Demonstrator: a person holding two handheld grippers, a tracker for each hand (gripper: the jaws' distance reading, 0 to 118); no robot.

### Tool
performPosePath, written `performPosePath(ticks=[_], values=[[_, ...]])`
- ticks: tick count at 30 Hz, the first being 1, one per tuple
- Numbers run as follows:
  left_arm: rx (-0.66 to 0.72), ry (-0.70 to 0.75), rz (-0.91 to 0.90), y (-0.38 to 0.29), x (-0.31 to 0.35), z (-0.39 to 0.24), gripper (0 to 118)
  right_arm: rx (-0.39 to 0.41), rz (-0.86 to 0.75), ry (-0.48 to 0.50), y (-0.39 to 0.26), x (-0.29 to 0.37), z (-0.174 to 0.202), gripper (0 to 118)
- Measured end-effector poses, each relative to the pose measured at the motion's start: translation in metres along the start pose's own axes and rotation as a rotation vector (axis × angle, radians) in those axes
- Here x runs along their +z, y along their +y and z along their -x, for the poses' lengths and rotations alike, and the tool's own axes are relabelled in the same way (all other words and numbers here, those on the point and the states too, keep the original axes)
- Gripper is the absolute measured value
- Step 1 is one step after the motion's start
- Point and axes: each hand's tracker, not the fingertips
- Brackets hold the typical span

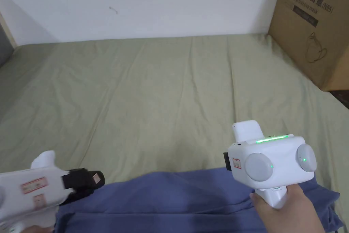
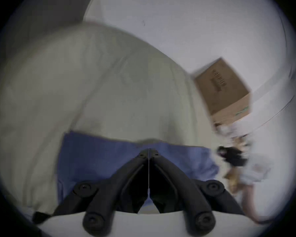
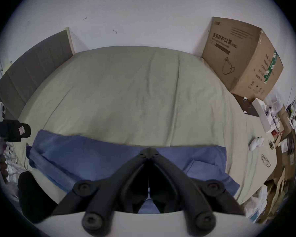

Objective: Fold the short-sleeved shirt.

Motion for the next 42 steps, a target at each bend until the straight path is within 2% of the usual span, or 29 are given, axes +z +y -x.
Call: performPosePath(ticks=[2, 7, 9, 10, 11, 12, 13, 15, 16, 18, 21, 25, 27, 30, 31, 32, 33, 34, 35, 36, 40, 42], values=[[0.075, -0.104, 0.107, 0.004, 0.01, 0.037, 0, 0.002, 0.007, -0.006, -0.002, -0.001, -0.001, 0], [0.059, -0.029, 0.12, -0.001, 0.032, 0.087, 1, -0.024, 0.037, 0.02, 0.0, -0.006, 0.002, 0], [0.15, -0.03, 0.075, -0.002, 0.037, 0.105, 12, -0.016, 0.045, 0.03, -0.001, -0.009, 0.006, 0], [0.196, -0.04, 0.055, -0.002, 0.038, 0.115, 26, -0.007, 0.053, 0.035, -0.002, -0.011, 0.009, 0], [0.21, -0.031, 0.048, -0.002, 0.039, 0.122, 57, 0.005, 0.066, 0.034, -0.002, -0.014, 0.012, 0], [0.201, -0.031, 0.049, -0.001, 0.04, 0.126, 82, 0.013, 0.077, 0.033, -0.003, -0.016, 0.014, 0], [0.187, -0.022, 0.051, 0.0, 0.039, 0.128, 101, 0.018, 0.085, 0.037, -0.004, -0.019, 0.015, 0], [0.162, -0.017, 0.053, 0.0, 0.036, 0.131, 105, 0.021, 0.096, 0.045, -0.004, -0.021, 0.018, 0], [0.174, -0.082, 0.045, 0.005, 0.036, 0.14, 113, 0.023, 0.099, 0.044, -0.004, -0.021, 0.019, 0], [0.229, -0.137, 0.045, 0.009, 0.027, 0.141, 118, 0.03, 0.102, 0.042, -0.004, -0.023, 0.02, 0], [0.207, -0.16, 0.071, 0.015, 0.011, 0.144, 118, 0.037, 0.111, 0.048, -0.002, -0.023, 0.02, 0], [0.307, -0.353, 0.196, 0.009, -0.02, 0.146, 118, 0.031, 0.105, 0.05, 0.002, -0.019, 0.016, 0], [0.318, -0.398, 0.274, 0.002, -0.038, 0.142, 118, 0.032, 0.101, 0.047, 0.003, -0.015, 0.014, 0], [0.281, -0.411, 0.241, 0.001, -0.046, 0.141, 114, 0.029, 0.097, 0.048, 0.002, -0.009, 0.01, 0], [0.299, -0.416, 0.221, 0.0, -0.046, 0.143, 103, 0.03, 0.098, 0.05, 0.001, -0.008, 0.01, 0], [0.32, -0.398, 0.193, 0.0, -0.043, 0.147, 59, 0.03, 0.099, 0.052, 0.0, -0.006, 0.009, 0], [0.328, -0.32, 0.168, -0.001, -0.042, 0.153, 7, 0.028, 0.1, 0.056, -0.001, -0.005, 0.009, 0], [0.306, -0.13, 0.187, -0.003, -0.045, 0.158, 5, 0.025, 0.102, 0.06, -0.003, -0.004, 0.008, 0], [0.271, -0.027, 0.205, -0.007, -0.05, 0.161, 5, 0.023, 0.104, 0.064, -0.003, -0.004, 0.009, 0], [0.338, -0.224, 0.151, -0.008, -0.045, 0.153, 5, 0.021, 0.108, 0.07, -0.004, -0.005, 0.009, 0], [0.131, -0.024, 0.144, -0.001, -0.032, 0.114, 5, 0.025, 0.12, 0.09, -0.005, -0.007, 0.011, 0], [0.093, 0.056, 0.157, 0.003, -0.023, 0.098, 5, 0.026, 0.116, 0.101, -0.004, -0.007, 0.012, 0]])
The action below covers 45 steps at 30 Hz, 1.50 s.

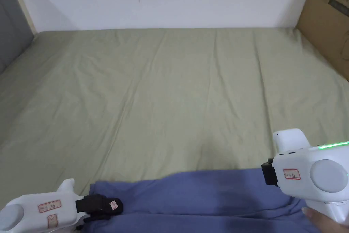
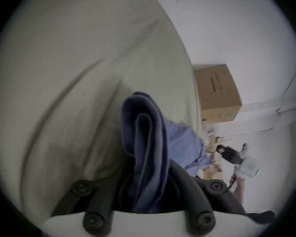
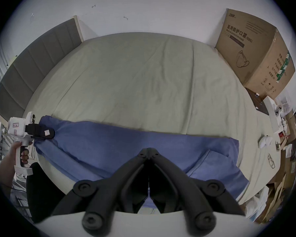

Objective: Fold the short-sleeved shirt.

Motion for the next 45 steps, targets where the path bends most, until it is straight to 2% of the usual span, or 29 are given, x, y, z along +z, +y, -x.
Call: performPosePath(ticks=[2, 3, 6, 8, 11, 12, 15, 20, 21, 22, 23, 24, 25, 26, 30, 33, 35, 36, 37, 38, 39, 40, 42, 45], values=[[-0.078, 0.043, -0.019, -0.001, 0.014, -0.013, 5, 0.001, -0.006, 0.012, 0.002, 0.0, 0.001, 0], [-0.138, 0.111, -0.036, 0.0, 0.024, -0.022, 5, 0.002, -0.01, 0.019, 0.003, 0.001, 0.001, 0], [-0.389, 0.483, -0.105, 0.0, 0.049, -0.048, 5, 0.0, -0.033, 0.021, 0.006, 0.004, -0.002, 0], [-0.432, 0.6, -0.134, 0.001, 0.062, -0.057, 5, -0.008, -0.044, 0.004, 0.008, 0.004, -0.005, 0], [-0.347, 0.539, -0.142, 0.001, 0.067, -0.067, 5, -0.03, -0.041, -0.059, 0.012, -0.002, -0.009, 0], [-0.357, 0.532, -0.144, -0.001, 0.063, -0.078, 5, -0.04, -0.043, -0.062, 0.014, -0.004, -0.01, 0], [-0.413, 0.41, -0.108, -0.008, 0.037, -0.117, 5, -0.091, -0.046, -0.013, 0.015, -0.008, -0.015, 0], [-0.3, 0.155, 0.028, -0.019, -0.043, -0.159, 7, -0.087, -0.038, 0.021, 0.007, -0.005, -0.02, 0], [-0.269, 0.105, 0.045, -0.02, -0.059, -0.163, 13, -0.095, -0.036, 0.032, 0.005, -0.003, -0.023, 0], [-0.246, 0.077, 0.068, -0.021, -0.077, -0.166, 25, -0.105, -0.036, 0.04, 0.004, -0.001, -0.027, 0], [-0.235, 0.078, 0.086, -0.022, -0.09, -0.169, 54, -0.113, -0.037, 0.041, 0.002, 0.0, -0.031, 0], [-0.229, 0.07, 0.114, -0.023, -0.101, -0.172, 76, -0.12, -0.04, 0.038, 0.0, 0.002, -0.034, 0], [-0.214, 0.044, 0.147, -0.025, -0.111, -0.174, 91, -0.127, -0.043, 0.031, -0.002, 0.003, -0.038, 0], [-0.2, 0.019, 0.167, -0.029, -0.117, -0.178, 98, -0.135, -0.045, 0.025, -0.003, 0.004, -0.042, 0], [-0.129, -0.116, 0.167, -0.027, -0.107, -0.174, 101, -0.177, -0.041, 0.02, -0.008, 0.002, -0.056, 0], [-0.219, -0.033, 0.059, -0.02, -0.076, -0.171, 102, -0.194, -0.038, 0.025, -0.009, -0.003, -0.06, 0], [-0.318, 0.108, -0.018, -0.015, -0.055, -0.169, 99, -0.192, -0.036, 0.03, -0.008, -0.005, -0.059, 0], [-0.335, 0.168, -0.037, -0.014, -0.047, -0.165, 94, -0.188, -0.035, 0.032, -0.008, -0.005, -0.058, 0], [-0.342, 0.199, -0.044, -0.011, -0.043, -0.161, 79, -0.183, -0.036, 0.037, -0.007, -0.005, -0.057, 0], [-0.333, 0.19, -0.032, -0.011, -0.041, -0.159, 43, -0.18, -0.037, 0.041, -0.006, -0.005, -0.057, 0], [-0.322, 0.176, -0.017, -0.011, -0.043, -0.156, 12, -0.175, -0.039, 0.044, -0.005, -0.005, -0.055, 0], [-0.315, 0.175, 0.003, -0.013, -0.046, -0.154, 2, -0.171, -0.042, 0.046, -0.004, -0.005, -0.055, 0], [-0.316, 0.144, 0.08, -0.018, -0.06, -0.154, 2, -0.167, -0.045, 0.05, -0.002, -0.004, -0.054, 0], [-0.359, 0.174, 0.191, -0.032, -0.093, -0.163, 2, -0.166, -0.052, 0.052, -0.001, -0.001, -0.056, 0]])
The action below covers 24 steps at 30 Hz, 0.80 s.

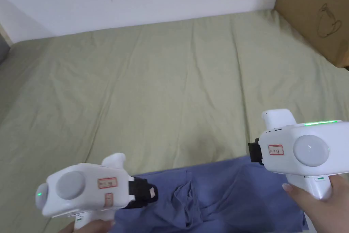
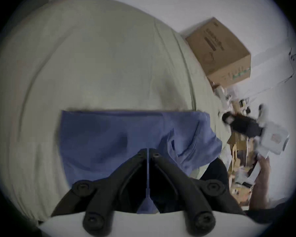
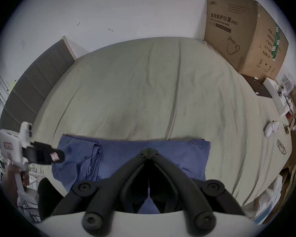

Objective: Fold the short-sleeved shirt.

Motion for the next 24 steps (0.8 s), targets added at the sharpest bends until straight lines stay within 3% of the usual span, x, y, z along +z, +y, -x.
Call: performPosePath(ticks=[5, 7, 9, 17, 22, 24], values=[[-0.023, -0.048, 0.129, -0.013, -0.061, -0.024, 2, 0.013, 0.001, -0.016, 0.001, 0.003, -0.004, 0], [-0.093, 0.033, 0.094, -0.016, -0.074, -0.037, 2, 0.014, 0.001, -0.022, 0.0, 0.004, -0.007, 0], [-0.089, 0.011, 0.083, -0.016, -0.073, -0.037, 2, 0.006, 0.0, -0.022, 0.0, 0.005, -0.009, 0], [0.09, -0.341, -0.001, -0.02, -0.003, 0.009, 2, 0.011, -0.006, -0.01, 0.001, 0.007, -0.004, 0], [0.142, -0.383, -0.178, -0.032, 0.062, 0.079, 2, 0.021, -0.009, -0.008, 0.002, 0.008, -0.002, 0], [0.229, -0.386, -0.217, -0.039, 0.075, 0.11, 24, 0.026, -0.004, -0.01, 0.003, 0.007, -0.001, 0]])
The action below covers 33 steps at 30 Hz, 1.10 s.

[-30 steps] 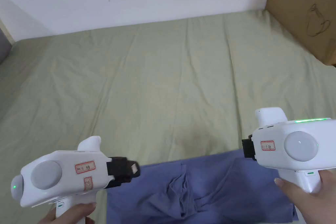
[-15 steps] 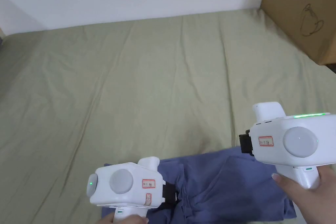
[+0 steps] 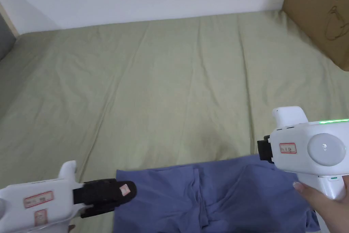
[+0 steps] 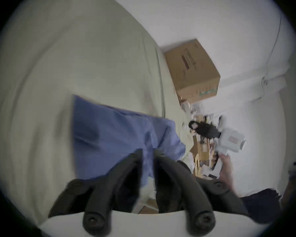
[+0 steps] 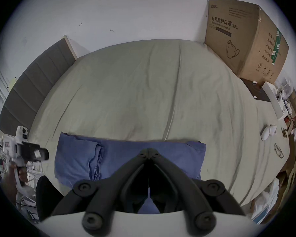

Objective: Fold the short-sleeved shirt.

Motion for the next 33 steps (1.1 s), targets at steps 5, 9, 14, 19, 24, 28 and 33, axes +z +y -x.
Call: performPosePath(ticks=[5, 9, 14, 19, 24, 28, 33], values=[[0.122, -0.031, -0.034, -0.005, 0.01, 0.043, 117, 0.006, 0.014, -0.005, 0.001, -0.002, 0.003, 0], [0.22, -0.116, 0.011, -0.011, -0.019, 0.073, 118, 0.022, 0.025, -0.016, 0.0, -0.003, 0.006, 0], [0.171, -0.267, 0.141, -0.013, -0.076, 0.061, 118, 0.031, 0.044, -0.021, 0.0, -0.002, 0.007, 0], [0.192, -0.346, 0.16, -0.004, -0.094, 0.078, 101, 0.02, 0.054, -0.009, 0.001, -0.001, 0.008, 0], [0.241, -0.118, 0.114, -0.013, -0.089, 0.106, 6, 0.013, 0.07, 0.013, 0.001, -0.002, 0.01, 0], [0.166, -0.049, 0.083, -0.004, -0.095, 0.087, 6, 0.02, 0.076, 0.022, 0.0, -0.002, 0.013, 0], [-0.154, 0.285, 0.11, -0.002, -0.07, 0.001, 6, 0.027, 0.068, 0.04, 0.001, 0.001, 0.013, 0]])
